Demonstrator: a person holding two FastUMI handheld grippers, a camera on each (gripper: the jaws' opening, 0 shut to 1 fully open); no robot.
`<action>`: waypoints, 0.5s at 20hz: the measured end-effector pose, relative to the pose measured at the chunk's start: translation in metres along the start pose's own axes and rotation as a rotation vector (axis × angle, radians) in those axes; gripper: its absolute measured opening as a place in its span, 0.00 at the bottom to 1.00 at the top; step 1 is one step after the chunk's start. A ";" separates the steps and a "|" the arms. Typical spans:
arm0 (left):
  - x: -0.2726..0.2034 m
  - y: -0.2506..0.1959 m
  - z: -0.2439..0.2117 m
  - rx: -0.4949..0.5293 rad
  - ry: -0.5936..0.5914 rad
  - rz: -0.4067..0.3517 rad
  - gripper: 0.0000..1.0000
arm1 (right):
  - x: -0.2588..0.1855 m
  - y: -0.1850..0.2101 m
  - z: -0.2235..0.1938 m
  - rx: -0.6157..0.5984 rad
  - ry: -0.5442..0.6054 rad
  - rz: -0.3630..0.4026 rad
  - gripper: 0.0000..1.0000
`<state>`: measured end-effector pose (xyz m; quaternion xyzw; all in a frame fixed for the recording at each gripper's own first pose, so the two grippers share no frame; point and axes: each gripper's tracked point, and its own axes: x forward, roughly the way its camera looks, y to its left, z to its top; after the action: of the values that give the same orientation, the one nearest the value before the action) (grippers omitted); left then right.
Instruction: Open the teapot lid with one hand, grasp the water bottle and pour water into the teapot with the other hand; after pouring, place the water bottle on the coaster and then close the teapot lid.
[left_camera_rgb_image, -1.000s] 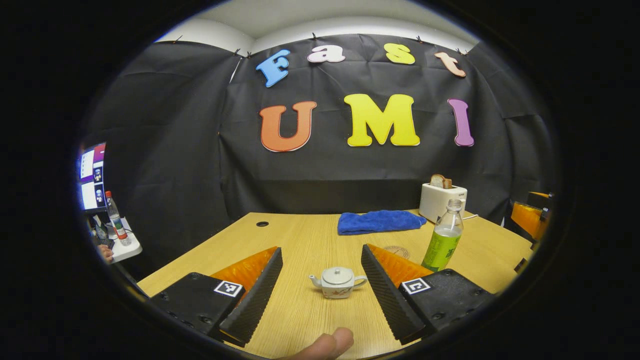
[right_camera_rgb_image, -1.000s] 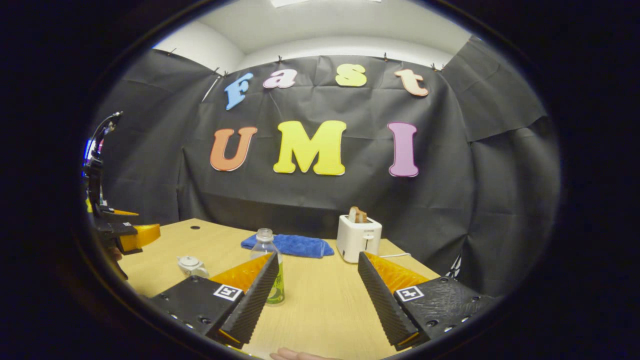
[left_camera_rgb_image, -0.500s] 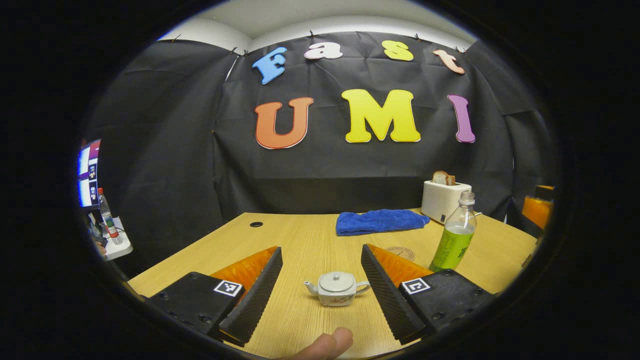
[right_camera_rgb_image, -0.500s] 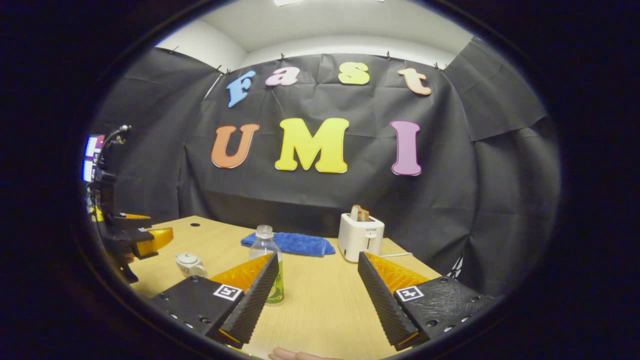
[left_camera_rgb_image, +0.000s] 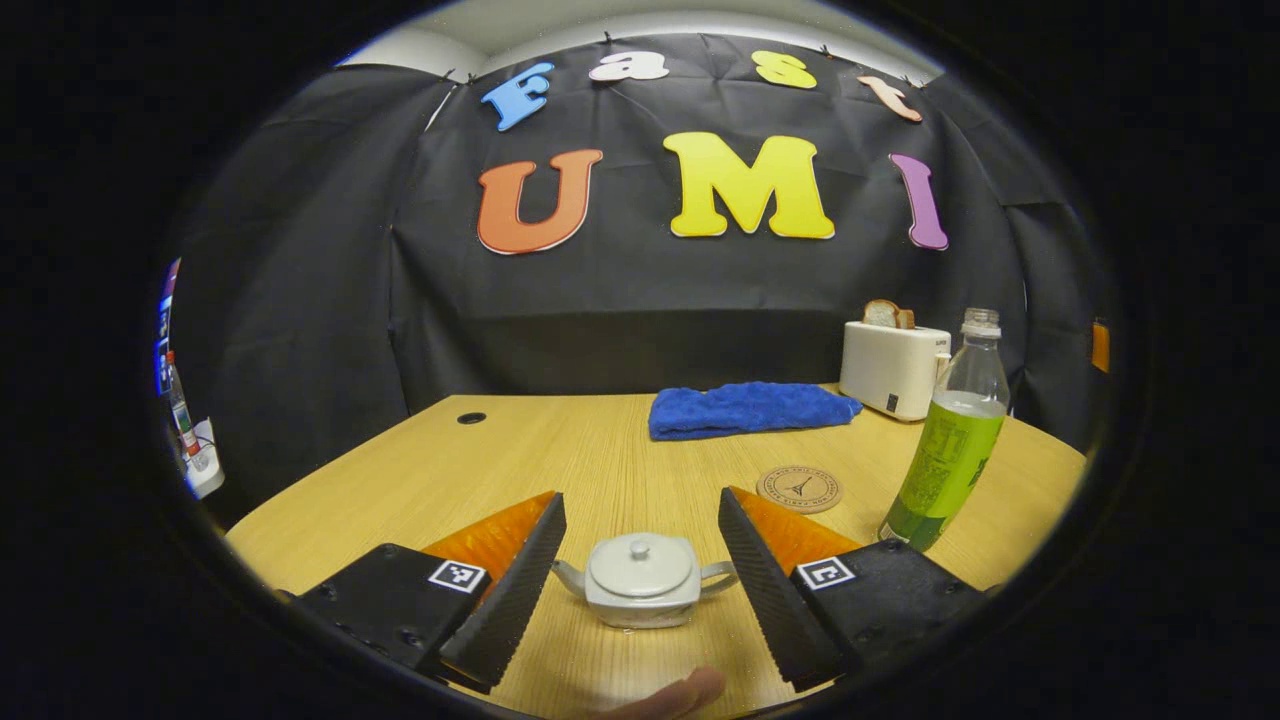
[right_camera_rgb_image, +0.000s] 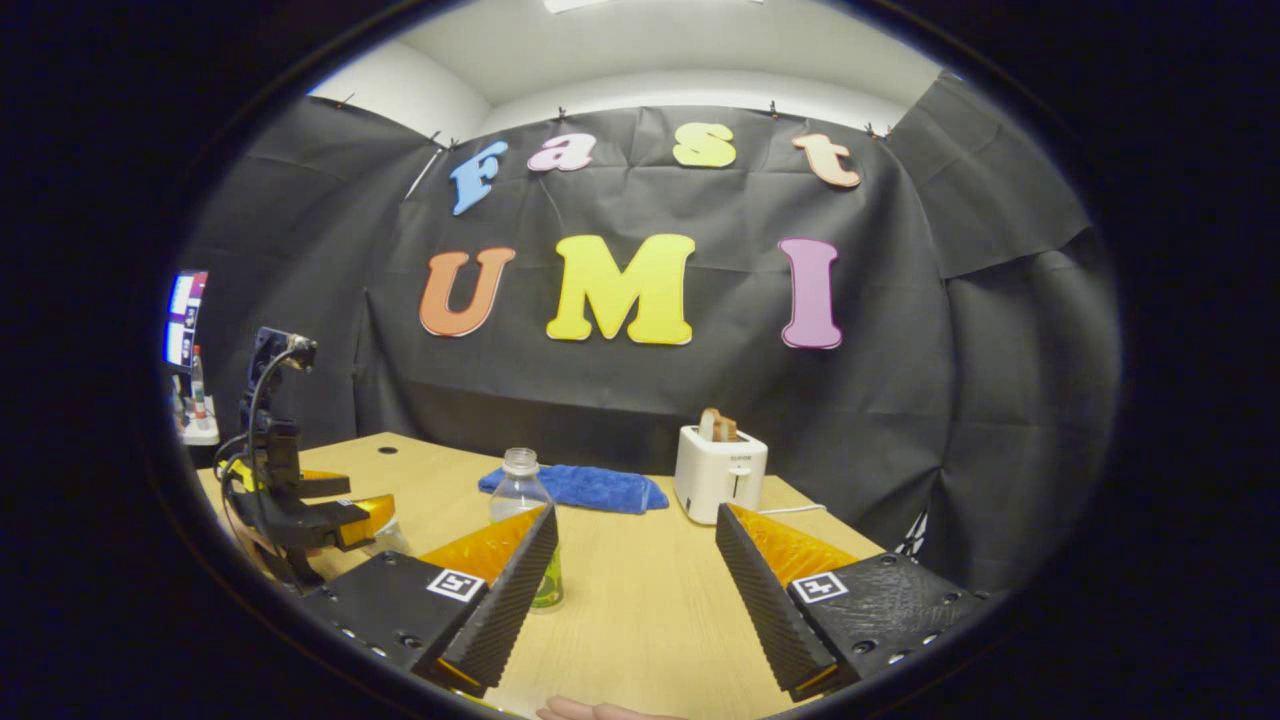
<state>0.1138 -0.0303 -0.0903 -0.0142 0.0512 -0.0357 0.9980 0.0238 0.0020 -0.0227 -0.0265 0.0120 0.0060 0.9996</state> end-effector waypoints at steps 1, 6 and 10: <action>0.003 0.001 -0.004 -0.002 0.010 0.000 0.94 | 0.001 0.000 -0.002 0.000 0.004 -0.001 0.95; 0.009 0.001 -0.007 0.003 -0.005 0.005 0.63 | 0.007 0.005 -0.011 -0.014 0.026 0.007 0.95; 0.011 0.000 -0.009 0.048 0.020 0.014 0.37 | 0.008 0.007 -0.014 -0.014 0.034 0.012 0.97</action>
<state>0.1236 -0.0316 -0.1007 0.0104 0.0606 -0.0299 0.9977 0.0317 0.0085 -0.0377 -0.0335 0.0293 0.0116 0.9989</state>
